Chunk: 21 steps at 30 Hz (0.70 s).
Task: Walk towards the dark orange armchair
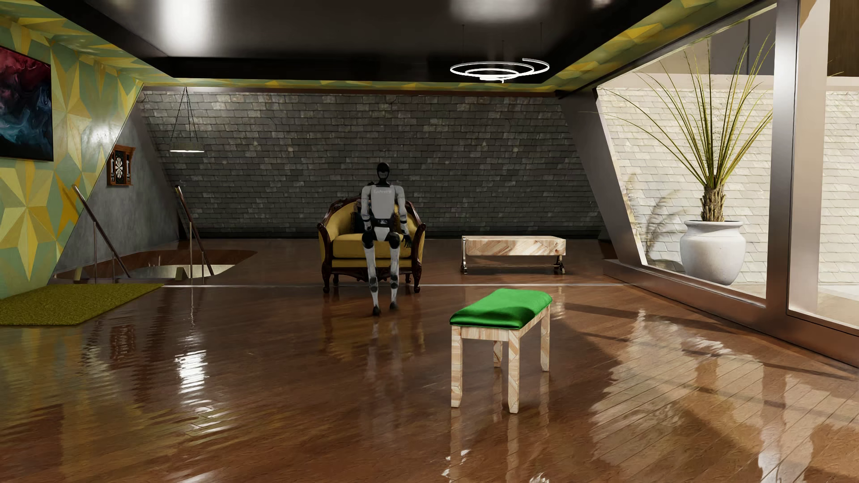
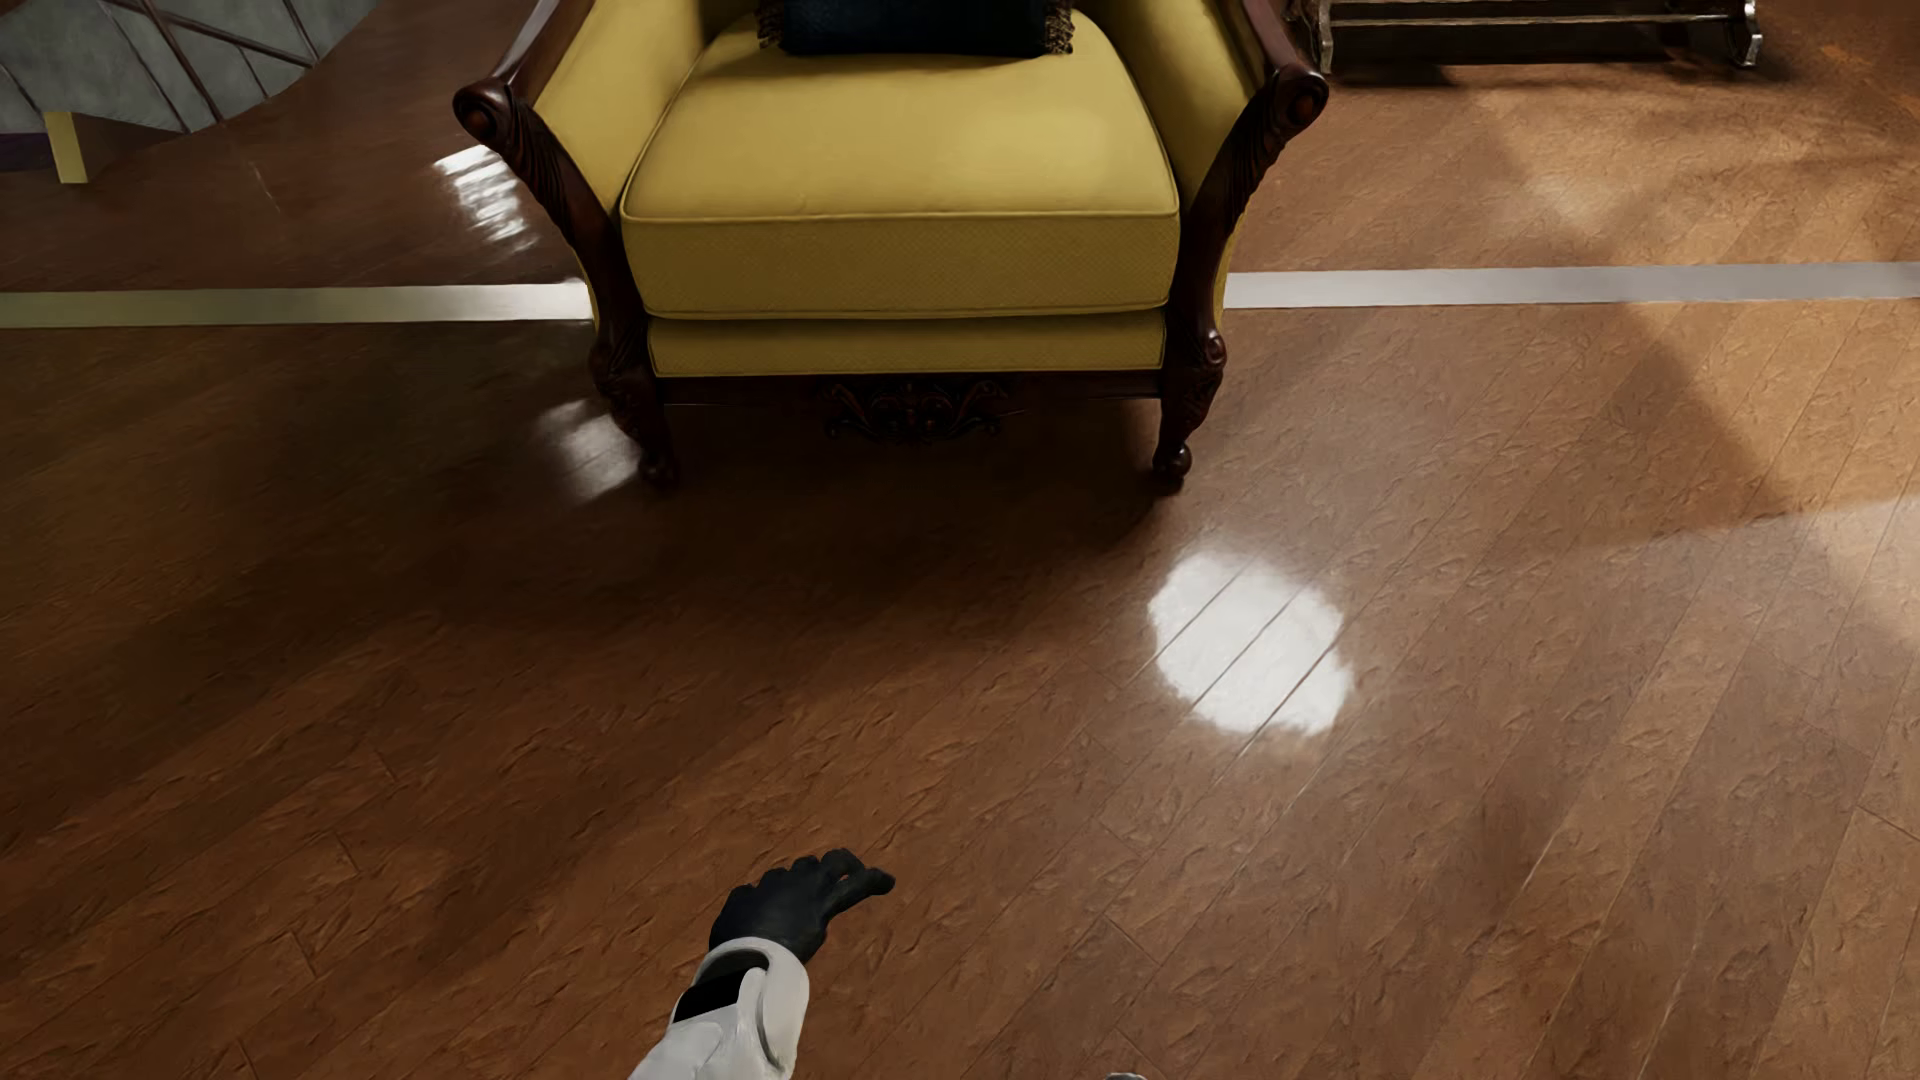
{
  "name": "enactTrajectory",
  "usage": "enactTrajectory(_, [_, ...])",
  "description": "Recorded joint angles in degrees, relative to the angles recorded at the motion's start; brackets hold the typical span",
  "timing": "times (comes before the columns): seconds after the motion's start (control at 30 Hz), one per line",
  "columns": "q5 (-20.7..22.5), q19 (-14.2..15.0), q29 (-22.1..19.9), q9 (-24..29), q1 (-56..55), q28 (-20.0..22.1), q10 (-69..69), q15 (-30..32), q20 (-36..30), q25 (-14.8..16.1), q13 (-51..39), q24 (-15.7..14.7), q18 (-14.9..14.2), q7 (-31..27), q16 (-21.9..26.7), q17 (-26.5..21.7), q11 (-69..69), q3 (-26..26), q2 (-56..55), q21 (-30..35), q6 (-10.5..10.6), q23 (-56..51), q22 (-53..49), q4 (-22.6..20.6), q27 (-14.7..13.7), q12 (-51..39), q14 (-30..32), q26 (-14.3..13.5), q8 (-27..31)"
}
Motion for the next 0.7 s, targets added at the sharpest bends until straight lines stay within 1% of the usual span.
enactTrajectory(0.03, [0.64,1.27,0.93,-0.10,2.09,0.61,-1.58,2.22,-0.29,-0.76,-0.10,-1.00,-0.01,-0.86,-0.14,0.00,-9.74,-0.29,-0.20,0.42,0.17,0.08,-1.59,-0.23,-0.05,-0.60,-0.12,-0.80,-1.34])
enactTrajectory(0.07, [1.21,1.92,1.78,-0.25,4.30,1.07,-3.53,3.62,-1.02,-1.24,-0.15,-1.99,-0.02,-1.71,-0.16,0.22,-19.33,-0.45,0.16,0.50,0.35,-0.08,-3.07,-0.35,-0.21,-0.78,0.01,-1.74,-4.00])
enactTrajectory(0.1, [1.73,3.54,2.31,-0.40,6.35,1.29,-4.47,2.94,-2.20,-1.38,0.06,-2.78,0.04,-2.63,-0.29,0.36,-25.51,-0.65,-0.26,0.06,0.53,-0.48,-4.08,-0.77,-0.37,-0.69,-0.37,-2.67,-5.81])
enactTrajectory(0.13, [2.18,7.01,2.45,-0.57,8.24,1.32,-4.59,1.57,-3.59,-1.36,0.41,-3.13,0.08,-3.59,-0.34,0.60,-27.42,-0.92,-0.91,-0.62,0.71,-0.91,-4.45,-1.11,-0.45,-0.39,-1.00,-3.32,-5.95])
enactTrajectory(0.17, [2.99,6.30,2.28,-0.77,10.09,1.39,-4.24,3.18,-4.88,-1.37,0.77,-2.97,-0.17,-4.55,-0.30,1.10,-26.75,-1.29,-0.68,-1.31,0.96,-1.18,-4.17,-1.12,-0.35,0.25,-1.11,-3.47,-4.36])
enactTrajectory(0.2, [4.26,2.35,1.94,-0.96,12.52,1.71,-3.40,6.63,-5.72,-1.42,1.14,-2.55,-0.67,-5.38,-0.24,1.88,-23.20,-1.67,-0.71,-1.92,1.39,-1.18,-3.28,-0.69,-0.10,1.29,-0.98,-2.97,-2.33])
enactTrajectory(0.23, [5.12,-2.32,1.55,-1.19,14.56,2.33,-2.16,10.19,-5.83,-1.56,1.42,-2.29,-1.60,-5.97,-0.38,2.71,-20.47,-1.91,0.24,-2.40,2.04,-0.80,-1.74,0.11,0.18,2.74,0.26,-1.64,-2.21])
enactTrajectory(0.27, [5.96,-4.39,1.20,-1.48,15.68,2.79,0.37,11.42,-5.26,-1.84,1.44,-2.37,-3.43,-6.78,-0.68,3.44,-17.76,-2.08,1.49,-2.81,2.98,0.03,0.42,1.08,0.48,4.46,2.97,0.48,-2.81])
enactTrajectory(0.3, [7.06,-6.20,0.96,-1.81,15.38,2.46,4.37,10.03,-4.57,-2.17,1.23,-2.63,-7.83,-7.91,-0.91,4.13,-16.02,-2.21,2.75,-3.31,4.09,1.21,3.03,2.30,0.89,6.18,6.71,2.89,-3.76])
enactTrajectory(0.33, [8.02,-7.71,0.91,-1.98,13.04,-0.04,11.54,7.97,-5.18,-2.25,0.85,-2.12,-13.89,-9.44,-0.38,4.92,-15.11,-2.37,4.50,-4.22,5.13,2.21,5.70,3.21,1.24,7.27,12.38,4.14,-5.19])
enactTrajectory(0.37, [8.78,-8.60,1.27,-2.05,9.36,-4.15,20.55,6.08,-7.28,-2.13,-0.18,-0.28,-19.43,-10.23,1.10,5.93,-14.73,-2.69,6.29,-5.31,5.97,2.68,7.30,3.73,1.84,8.05,18.19,3.98,-6.92])
enactTrajectory(0.4, [9.11,-8.90,1.23,-1.97,4.31,-8.53,30.19,4.10,-10.35,-1.89,-0.89,2.39,-19.69,-7.03,3.72,6.99,-14.21,-3.45,7.85,-6.01,6.56,2.52,7.79,4.93,1.67,8.13,24.21,2.27,-9.04])
enactTrajectory(0.43, [9.46,-8.80,0.95,-1.83,-1.23,-11.64,38.94,2.17,-12.74,-1.89,-1.71,4.51,-19.70,-5.56,6.74,7.66,-14.02,-4.00,9.70,-5.82,7.13,2.01,6.82,6.93,0.97,8.17,26.48,0.06,-10.90])
enactTrajectory(0.47, [10.11,-8.47,-0.26,-1.63,-6.63,-12.86,45.62,0.26,-13.24,-2.42,-1.97,4.85,-19.70,-6.53,9.52,7.64,-13.85,-4.11,11.67,-4.88,7.77,2.36,4.82,8.51,-1.26,8.70,22.78,-1.35,-12.30])
enactTrajectory(0.5, [10.93,-8.11,-0.85,-1.39,-11.73,-12.42,49.88,-1.67,-11.55,-3.41,-3.15,3.25,-19.81,-6.68,11.63,7.28,-13.56,-3.95,13.69,-3.42,8.42,2.72,2.50,11.09,-2.67,9.74,18.76,-1.51,-13.20])
enactTrajectory(0.53, [12.02,-8.06,-1.08,-1.13,-16.23,-10.75,51.14,-3.40,-8.13,-4.51,-5.13,0.39,-19.70,-6.96,13.24,6.83,-13.22,-3.33,15.74,-2.30,9.04,3.76,0.17,14.27,-3.56,11.37,15.24,-0.81,-13.34])
enactTrajectory(0.57, [13.13,-8.08,-1.32,-0.90,-19.89,-7.81,49.47,-4.80,-4.21,-5.40,-6.92,-2.90,-15.82,-5.63,13.30,6.52,-13.08,-2.51,17.86,-1.65,9.57,4.81,-1.36,17.48,-4.21,12.93,10.19,1.05,-12.93])
enactTrajectory(0.6, [14.22,-7.91,-1.39,-0.71,-22.85,-4.60,45.26,-5.98,0.10,-5.76,-8.46,-5.99,-12.64,-3.89,12.62,6.44,-13.12,-1.54,19.96,-1.04,9.97,5.00,-2.74,20.29,-4.20,14.17,5.36,3.39,-12.19])
enactTrajectory(0.63, [15.14,-7.66,-1.49,-0.65,-24.90,-1.51,38.46,-6.81,4.11,-5.88,-10.06,-8.72,-10.65,-1.79,11.67,6.24,-13.66,-0.55,22.11,-0.57,10.23,5.02,-4.03,22.55,-4.12,15.26,2.95,5.34,-11.25])
enactTrajectory(0.67, [15.79,-7.48,-1.67,-0.71,-26.17,0.86,29.95,-7.21,6.93,-5.93,-11.52,-10.64,-8.39,0.13,10.54,5.89,-14.72,0.42,24.21,-0.10,10.37,4.83,-4.92,23.66,-4.12,15.99,2.89,6.70,-10.25])
enactTrajectory(0.7, [16.22,-7.24,-1.82,-0.85,-26.86,1.86,20.29,-7.45,8.11,-5.82,-12.73,-11.42,-7.90,1.43,9.58,5.51,-15.94,1.31,26.17,0.37,10.40,4.37,-5.29,23.86,-4.33,16.36,5.40,7.39,-9.30])
